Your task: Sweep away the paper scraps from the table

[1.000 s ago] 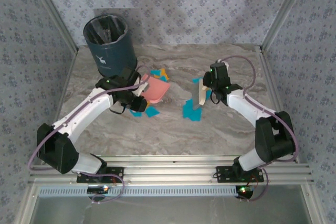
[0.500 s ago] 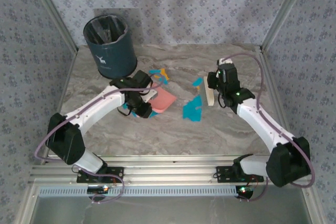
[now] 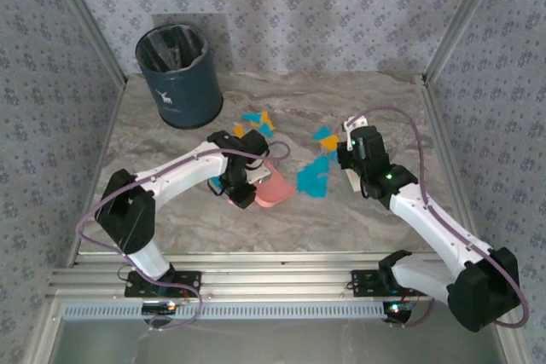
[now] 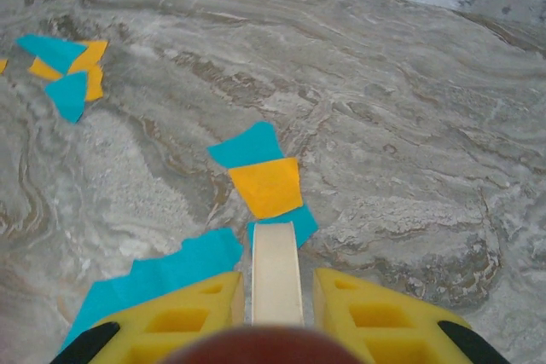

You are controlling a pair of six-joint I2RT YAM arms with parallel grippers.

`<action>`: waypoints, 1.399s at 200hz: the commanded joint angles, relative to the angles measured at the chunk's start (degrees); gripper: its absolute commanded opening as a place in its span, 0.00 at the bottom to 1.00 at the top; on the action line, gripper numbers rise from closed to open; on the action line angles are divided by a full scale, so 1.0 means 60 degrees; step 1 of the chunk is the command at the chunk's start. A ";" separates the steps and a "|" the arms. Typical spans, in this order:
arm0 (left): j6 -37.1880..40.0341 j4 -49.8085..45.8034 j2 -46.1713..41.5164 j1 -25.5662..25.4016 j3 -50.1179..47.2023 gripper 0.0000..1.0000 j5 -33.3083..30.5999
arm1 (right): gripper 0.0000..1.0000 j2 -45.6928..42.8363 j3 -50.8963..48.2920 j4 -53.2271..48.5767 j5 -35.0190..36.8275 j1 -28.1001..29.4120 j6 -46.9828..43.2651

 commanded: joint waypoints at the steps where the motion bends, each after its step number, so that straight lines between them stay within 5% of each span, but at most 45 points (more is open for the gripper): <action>1: 0.0413 -0.0617 0.0161 -0.0189 0.0417 0.00 -0.0131 | 0.00 -0.0113 -0.0052 -0.0104 0.0736 0.0371 -0.0593; 146: 0.0438 -0.0618 0.1157 -0.0803 0.0358 0.00 0.0814 | 0.00 0.0141 -0.0506 -0.0202 0.1105 0.1248 0.0078; 280: 0.0375 -0.0546 0.2642 -0.0866 0.1399 0.00 0.1192 | 0.00 0.0188 -0.0509 0.0008 -0.0495 0.1850 0.0231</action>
